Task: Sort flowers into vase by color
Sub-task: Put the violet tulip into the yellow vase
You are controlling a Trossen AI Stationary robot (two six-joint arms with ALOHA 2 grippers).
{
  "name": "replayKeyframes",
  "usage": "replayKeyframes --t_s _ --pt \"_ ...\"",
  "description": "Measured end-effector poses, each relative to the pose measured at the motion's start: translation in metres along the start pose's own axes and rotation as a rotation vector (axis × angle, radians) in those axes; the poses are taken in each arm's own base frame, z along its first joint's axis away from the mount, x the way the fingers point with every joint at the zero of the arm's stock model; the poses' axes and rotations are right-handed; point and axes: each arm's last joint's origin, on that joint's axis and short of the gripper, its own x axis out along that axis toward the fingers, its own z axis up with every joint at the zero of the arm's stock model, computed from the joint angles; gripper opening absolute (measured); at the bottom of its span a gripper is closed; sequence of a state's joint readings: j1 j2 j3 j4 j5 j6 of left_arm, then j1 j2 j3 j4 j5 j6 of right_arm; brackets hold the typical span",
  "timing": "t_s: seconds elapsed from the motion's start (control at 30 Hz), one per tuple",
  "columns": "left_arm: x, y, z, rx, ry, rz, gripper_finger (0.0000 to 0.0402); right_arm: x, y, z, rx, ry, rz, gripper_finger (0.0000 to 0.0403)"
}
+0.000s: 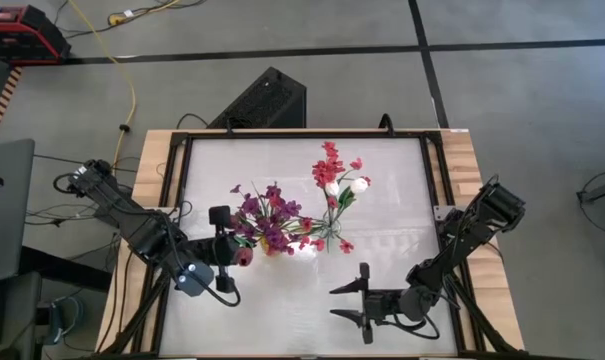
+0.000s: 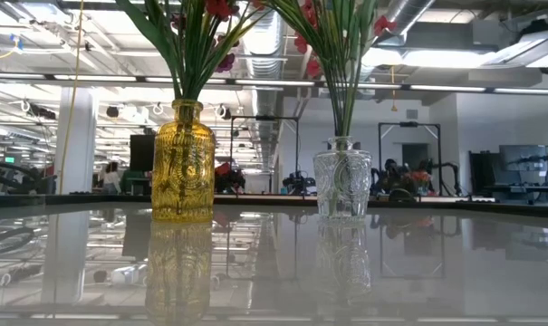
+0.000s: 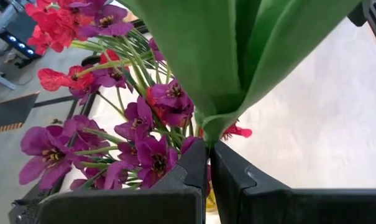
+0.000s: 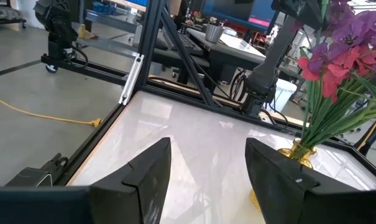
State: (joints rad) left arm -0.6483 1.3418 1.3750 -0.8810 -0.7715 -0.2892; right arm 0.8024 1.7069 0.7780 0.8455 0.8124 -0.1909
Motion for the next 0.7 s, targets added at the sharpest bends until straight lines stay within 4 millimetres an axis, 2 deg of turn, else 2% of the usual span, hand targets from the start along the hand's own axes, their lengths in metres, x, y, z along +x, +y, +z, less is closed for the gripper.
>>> replayKeyframes --t_s 0.7 --pt "0.0034 -0.0014 -0.0064 -0.097 0.024 0.015 0.0 -0.0001 0.0002 0.0 0.0 0.0 0.003 0.0232"
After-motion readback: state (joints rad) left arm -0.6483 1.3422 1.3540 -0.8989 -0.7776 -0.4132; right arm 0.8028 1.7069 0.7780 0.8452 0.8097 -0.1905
